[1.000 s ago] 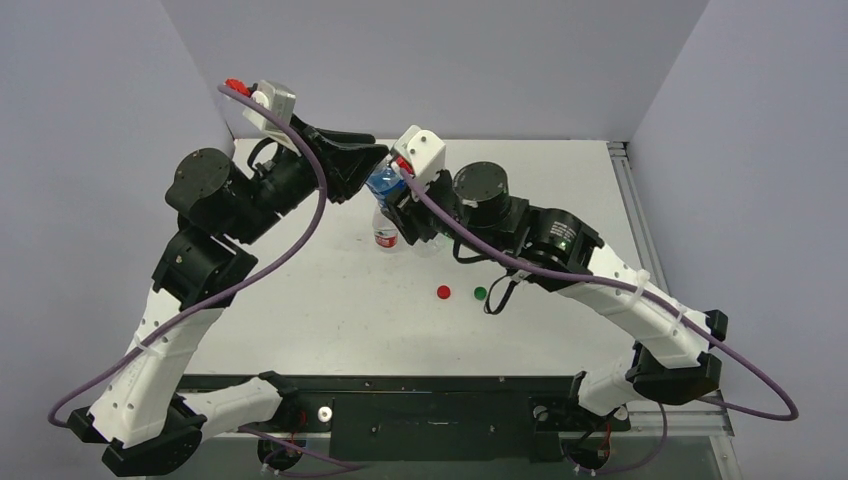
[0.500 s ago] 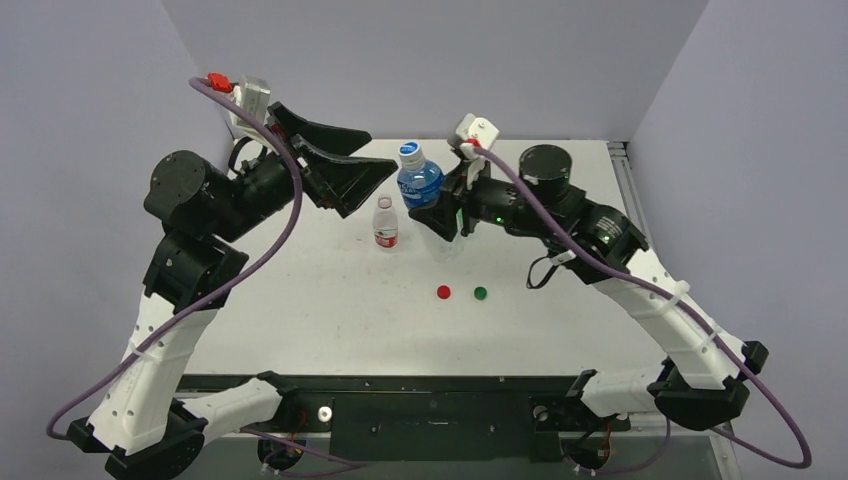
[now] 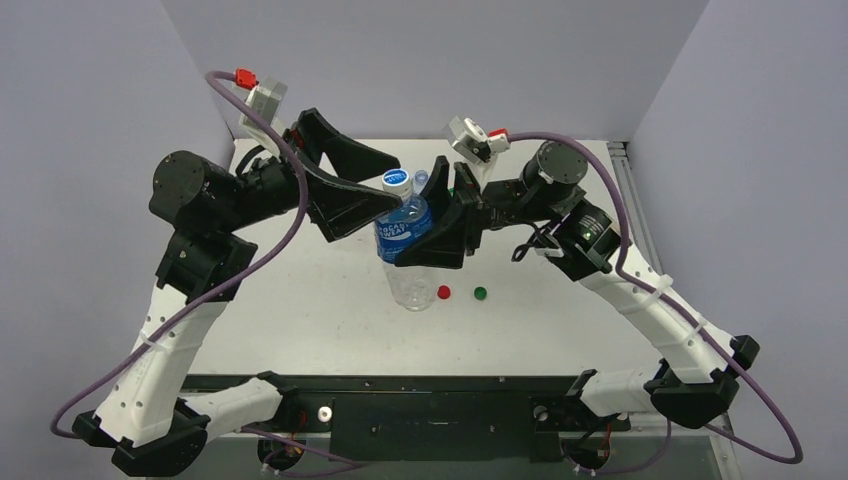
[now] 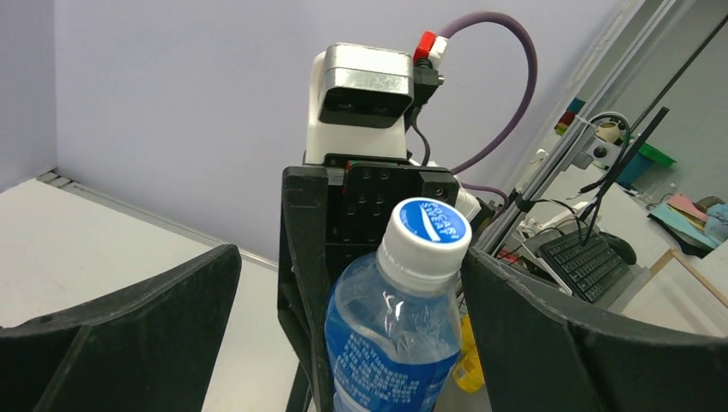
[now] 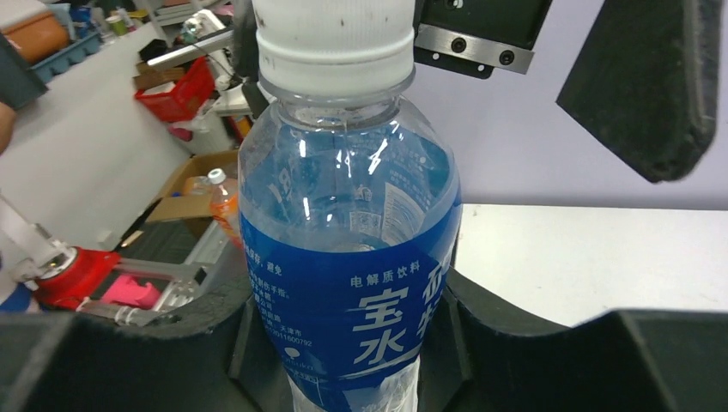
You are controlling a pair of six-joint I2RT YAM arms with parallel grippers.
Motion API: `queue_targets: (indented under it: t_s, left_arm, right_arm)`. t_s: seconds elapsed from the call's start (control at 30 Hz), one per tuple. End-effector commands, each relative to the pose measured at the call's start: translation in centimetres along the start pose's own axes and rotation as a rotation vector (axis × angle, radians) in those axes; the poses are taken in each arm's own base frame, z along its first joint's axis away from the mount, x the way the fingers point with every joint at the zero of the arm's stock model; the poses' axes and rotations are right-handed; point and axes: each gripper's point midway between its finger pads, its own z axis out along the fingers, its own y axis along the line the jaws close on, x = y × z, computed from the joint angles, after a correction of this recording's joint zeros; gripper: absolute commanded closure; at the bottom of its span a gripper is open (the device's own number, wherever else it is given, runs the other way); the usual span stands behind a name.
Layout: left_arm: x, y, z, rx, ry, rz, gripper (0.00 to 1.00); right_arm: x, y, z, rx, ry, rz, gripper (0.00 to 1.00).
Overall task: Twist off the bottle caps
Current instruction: Unscrew the bottle cap from the plastic bottle.
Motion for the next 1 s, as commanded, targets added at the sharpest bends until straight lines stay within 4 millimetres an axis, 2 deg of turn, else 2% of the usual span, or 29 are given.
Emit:
queue_targets:
  t_s: [0.0,0.17,0.23,0.27,0.33,0.43,0.6,0.67,0.7,0.77,0.8,0.87,0.9,0.97]
  left_arm:
    - [-0.9,-1.5,0.0,0.061,-0.006,0.008,0.05]
    - [-1.6,-2.7,-0.1,0.097,-0.022,0.017,0.23]
    - [-1.6,-3.0,-0.2,0.106,-0.021,0.021,0.33]
    - [-1.6,-3.2,-0.3,0.110,-0.021,0.023,0.43]
    - [-1.8,-3.4,-0.3,0.113,-0.027,0.026,0.53]
    - [-1.7,-3.6,-0.4,0.117,-0.025,0.016,0.54]
    - [-2.0,-4.0,-0.5,0.119,-0.032,0.021,0.50]
    - [-2.2,-4.1,-0.6,0.120,-0.035,0.024,0.46]
    - [-2.2,-4.1,-0.6,0.118,-0.036,0.023,0.39]
    - [-2.1,-4.0,-0.5,0.113,-0.036,0.020,0.32]
    - [-2.1,-3.9,-0.5,0.112,-0.034,0.021,0.32]
    - [-2.0,-3.9,-0.5,0.114,-0.033,0.027,0.36]
    - [-2.0,-4.0,-0.6,0.115,-0.033,0.032,0.45]
    - [-2.0,-4.0,-0.6,0.118,-0.031,0.045,0.58]
  right_arm:
    - [-1.0,1.3,0.4,-0.112,-0.013,-0.036,1.00]
    - [-0.6,-0.2,0.6,-0.090,-0.004,-0.018,1.00]
    - [-0.5,-0.7,0.5,-0.079,0.002,-0.005,1.00]
    - [-0.4,-1.0,0.4,-0.071,0.006,0.003,1.00]
    - [-0.2,-1.3,0.2,-0.062,0.011,0.010,1.00]
    - [0.1,-2.0,0.2,-0.048,0.020,0.025,1.00]
    - [0.6,-2.9,0.3,-0.021,0.041,0.023,1.00]
    - [1.0,-3.1,0.2,-0.012,0.054,0.029,1.00]
    - [1.3,-3.2,0.2,-0.008,0.060,0.038,1.00]
    - [1.2,-3.2,0.2,-0.006,0.061,0.033,1.00]
    - [1.2,-3.2,0.1,-0.002,0.061,0.030,1.00]
    - [1.1,-3.1,0.0,0.006,0.066,0.022,1.00]
    - [1.1,-3.2,0.0,0.009,0.070,0.021,1.00]
    - [1.2,-3.3,-0.1,0.021,0.081,0.016,1.00]
